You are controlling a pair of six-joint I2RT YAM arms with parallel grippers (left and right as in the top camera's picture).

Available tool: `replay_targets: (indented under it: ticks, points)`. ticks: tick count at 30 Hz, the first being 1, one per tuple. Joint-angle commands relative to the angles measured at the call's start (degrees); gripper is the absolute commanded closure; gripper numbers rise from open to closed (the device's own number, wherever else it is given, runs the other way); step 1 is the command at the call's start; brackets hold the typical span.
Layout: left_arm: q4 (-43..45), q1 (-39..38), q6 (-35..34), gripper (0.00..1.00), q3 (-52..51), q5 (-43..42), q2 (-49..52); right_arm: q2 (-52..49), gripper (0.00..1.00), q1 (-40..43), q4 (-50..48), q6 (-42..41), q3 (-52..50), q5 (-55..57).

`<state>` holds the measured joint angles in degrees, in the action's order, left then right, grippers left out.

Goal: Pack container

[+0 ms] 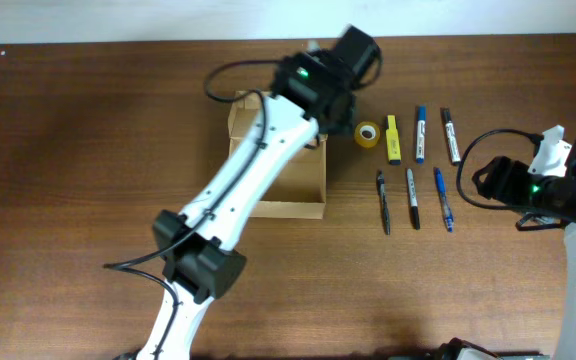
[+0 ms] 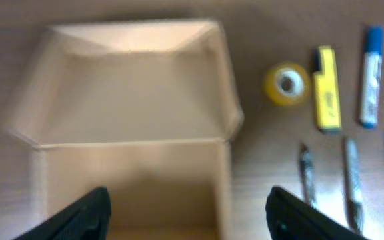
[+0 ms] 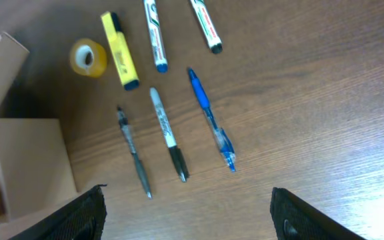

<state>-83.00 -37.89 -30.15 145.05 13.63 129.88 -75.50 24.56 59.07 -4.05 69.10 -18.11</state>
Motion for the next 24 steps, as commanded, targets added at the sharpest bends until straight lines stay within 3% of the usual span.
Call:
replay_targets:
  ticks: [1, 10, 17, 24]
  points:
    - [-3.7, 6.2, 2.9, 0.21, 5.6, 4.4, 0.1, 0.0, 0.21, -3.7, 1.6, -1.4, 6.7, 0.5]
    - [-12.7, 21.3, 8.0, 0.19, 6.7, 4.4, 0.1, -5.7, 0.26, -17.4, 3.2, -1.6, 25.9, 4.7]
    - [-13.7, 31.5, 10.5, 0.00, 6.7, 2.2, 0.1, -22.6, 0.26, -27.1, 7.1, -2.9, 36.8, 8.7]
    - [-13.7, 35.3, 10.5, 0.00, 6.7, 2.3, 0.1, -35.9, 0.30, -30.1, 7.5, -4.0, 40.4, 9.2]
